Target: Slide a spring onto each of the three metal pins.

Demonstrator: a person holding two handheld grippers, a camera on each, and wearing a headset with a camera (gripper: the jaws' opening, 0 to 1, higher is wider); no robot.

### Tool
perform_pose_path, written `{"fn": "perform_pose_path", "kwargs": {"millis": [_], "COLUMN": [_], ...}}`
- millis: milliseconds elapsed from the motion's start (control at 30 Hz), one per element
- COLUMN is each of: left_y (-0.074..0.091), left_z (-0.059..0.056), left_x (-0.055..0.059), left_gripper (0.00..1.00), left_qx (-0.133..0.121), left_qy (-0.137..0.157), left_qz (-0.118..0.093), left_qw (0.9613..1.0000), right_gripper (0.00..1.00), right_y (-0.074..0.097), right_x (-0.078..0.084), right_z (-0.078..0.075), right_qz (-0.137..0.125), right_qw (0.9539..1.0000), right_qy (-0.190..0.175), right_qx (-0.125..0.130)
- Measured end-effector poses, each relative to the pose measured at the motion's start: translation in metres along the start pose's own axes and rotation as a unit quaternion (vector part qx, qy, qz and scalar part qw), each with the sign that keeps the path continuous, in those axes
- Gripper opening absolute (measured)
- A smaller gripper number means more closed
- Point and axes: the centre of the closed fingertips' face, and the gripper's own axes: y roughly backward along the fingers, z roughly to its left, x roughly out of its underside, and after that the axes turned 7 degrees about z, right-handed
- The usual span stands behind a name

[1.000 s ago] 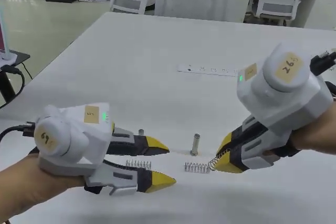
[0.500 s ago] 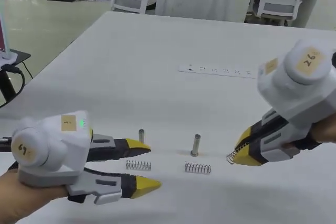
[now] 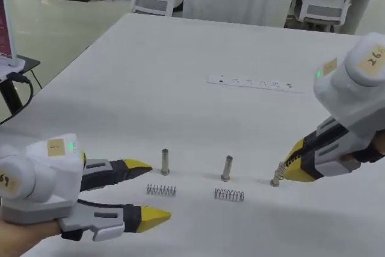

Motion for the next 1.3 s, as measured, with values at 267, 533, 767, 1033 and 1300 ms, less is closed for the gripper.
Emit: {"fn": "perform_pose_path", "kwargs": {"millis": [267,533,767,1033,1300], "left_y": [0.004,0.004,0.002,0.001,0.001], "left_z": [0.007,0.008,0.007,0.007,0.007], "left_x": [0.004,0.005,0.006,0.006,0.004], "left_gripper": [0.56,0.64,0.71,0.74,0.78], "left_qx": [-0.017,-0.020,-0.023,-0.025,-0.027], "left_qy": [0.014,0.020,0.021,0.021,0.020], "left_qz": [-0.003,-0.003,-0.004,-0.005,-0.008], "left_qw": [0.9998,0.9996,0.9995,0.9995,0.9994], "right_gripper": [0.09,0.09,0.09,0.09,0.09], "right_y": [0.004,0.006,-0.001,-0.015,-0.027], "right_x": [0.003,0.006,0.011,0.016,0.021], "right_z": [-0.014,-0.032,-0.043,-0.050,-0.056], "right_qz": [0.010,0.026,0.054,0.087,0.118], "right_qw": [0.9999,0.9995,0.9983,0.9959,0.9926], "right_qy": [-0.001,0.001,0.005,0.017,0.027], "right_qx": [0.010,0.019,0.020,0.016,0.016]}}
